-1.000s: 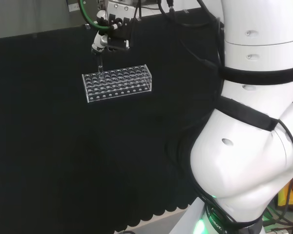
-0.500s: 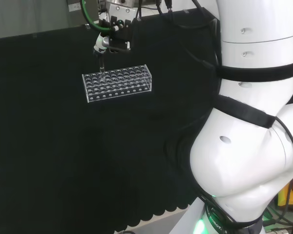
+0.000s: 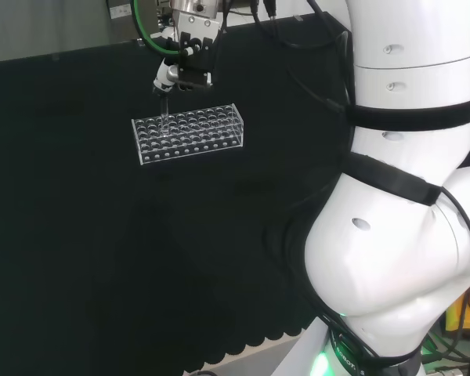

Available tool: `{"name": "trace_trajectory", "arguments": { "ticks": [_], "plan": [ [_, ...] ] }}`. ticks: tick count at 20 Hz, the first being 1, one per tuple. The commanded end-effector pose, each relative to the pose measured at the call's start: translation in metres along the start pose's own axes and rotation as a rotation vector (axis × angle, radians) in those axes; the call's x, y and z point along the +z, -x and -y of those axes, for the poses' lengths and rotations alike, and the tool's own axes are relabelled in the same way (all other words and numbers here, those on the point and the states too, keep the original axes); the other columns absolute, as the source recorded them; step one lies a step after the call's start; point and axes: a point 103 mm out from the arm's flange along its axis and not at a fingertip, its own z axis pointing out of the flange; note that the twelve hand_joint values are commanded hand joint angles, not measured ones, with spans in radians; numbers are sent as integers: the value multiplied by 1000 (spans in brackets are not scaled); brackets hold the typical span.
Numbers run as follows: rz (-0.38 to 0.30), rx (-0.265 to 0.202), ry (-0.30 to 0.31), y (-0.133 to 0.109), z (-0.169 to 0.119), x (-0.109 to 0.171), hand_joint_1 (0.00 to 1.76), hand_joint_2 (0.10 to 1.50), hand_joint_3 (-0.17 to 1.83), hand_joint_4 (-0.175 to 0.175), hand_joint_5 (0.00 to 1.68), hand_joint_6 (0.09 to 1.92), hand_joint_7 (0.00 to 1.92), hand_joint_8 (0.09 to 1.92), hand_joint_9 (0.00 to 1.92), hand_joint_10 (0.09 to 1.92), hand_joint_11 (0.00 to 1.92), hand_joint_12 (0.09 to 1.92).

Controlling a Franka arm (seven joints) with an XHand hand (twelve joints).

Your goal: Put the test tube back in the rack.

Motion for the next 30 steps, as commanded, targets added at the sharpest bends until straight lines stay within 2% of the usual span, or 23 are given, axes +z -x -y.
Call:
{"name": "trace_trajectory", "arguments": {
  "ticks": [1,10,18,22,30],
  "plan": [
    [-2,-2,-6,1,1,2,1325,817,336,-175,1376,87,1356,692,1612,612,1310,850],
    [2,-15,-26,-5,1,15,1325,817,335,-175,1377,87,1357,690,1612,612,1310,851],
    [8,-8,-44,-6,-1,20,1325,817,335,-175,1377,87,1356,692,1612,612,1309,852],
    [1,-7,-59,-3,-1,35,1325,817,335,-175,1378,87,1356,691,1612,612,1309,852],
    [-21,-3,-85,4,-1,47,1325,817,334,-175,1379,87,1357,689,1612,612,1309,853]
  ]
}}
